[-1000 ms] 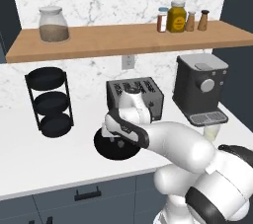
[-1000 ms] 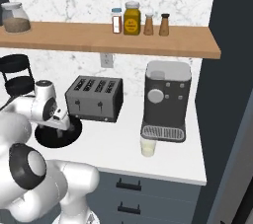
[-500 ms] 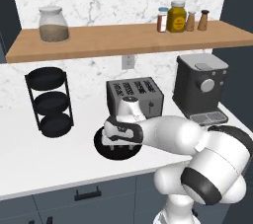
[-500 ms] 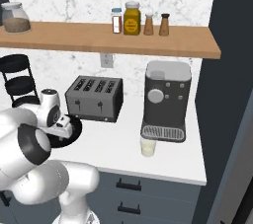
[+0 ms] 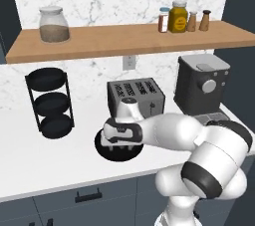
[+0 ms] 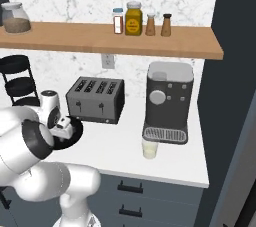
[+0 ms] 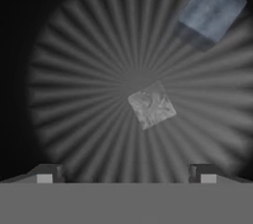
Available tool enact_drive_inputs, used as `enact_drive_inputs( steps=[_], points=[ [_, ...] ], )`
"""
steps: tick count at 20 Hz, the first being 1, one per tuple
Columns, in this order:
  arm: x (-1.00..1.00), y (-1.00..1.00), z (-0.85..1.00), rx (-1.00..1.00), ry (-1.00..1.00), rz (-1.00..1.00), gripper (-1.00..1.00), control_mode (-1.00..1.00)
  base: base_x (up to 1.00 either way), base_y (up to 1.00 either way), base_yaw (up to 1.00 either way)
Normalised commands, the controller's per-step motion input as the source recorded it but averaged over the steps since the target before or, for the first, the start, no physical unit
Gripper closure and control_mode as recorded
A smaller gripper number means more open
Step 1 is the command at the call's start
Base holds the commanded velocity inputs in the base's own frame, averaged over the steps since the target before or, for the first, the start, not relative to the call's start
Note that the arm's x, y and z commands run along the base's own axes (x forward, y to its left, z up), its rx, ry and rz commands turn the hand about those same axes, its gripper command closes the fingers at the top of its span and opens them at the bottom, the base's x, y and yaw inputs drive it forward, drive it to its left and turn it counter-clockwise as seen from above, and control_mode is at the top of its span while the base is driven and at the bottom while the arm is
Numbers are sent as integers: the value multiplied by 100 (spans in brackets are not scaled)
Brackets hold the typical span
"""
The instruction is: Grab a lemon wedge from the fridge and one ice cube from the ice bowl, and put them in the glass of lemonade.
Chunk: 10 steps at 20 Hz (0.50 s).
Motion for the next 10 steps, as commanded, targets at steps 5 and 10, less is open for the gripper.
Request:
enact_drive_inputs(
  steps=[5, 10],
  points=[
    [53, 0, 0, 0, 0, 2, -100, -100, 0, 0, 0],
    [21, 0, 0, 0, 0, 0, -100, -100, 0, 0, 0]
  ],
)
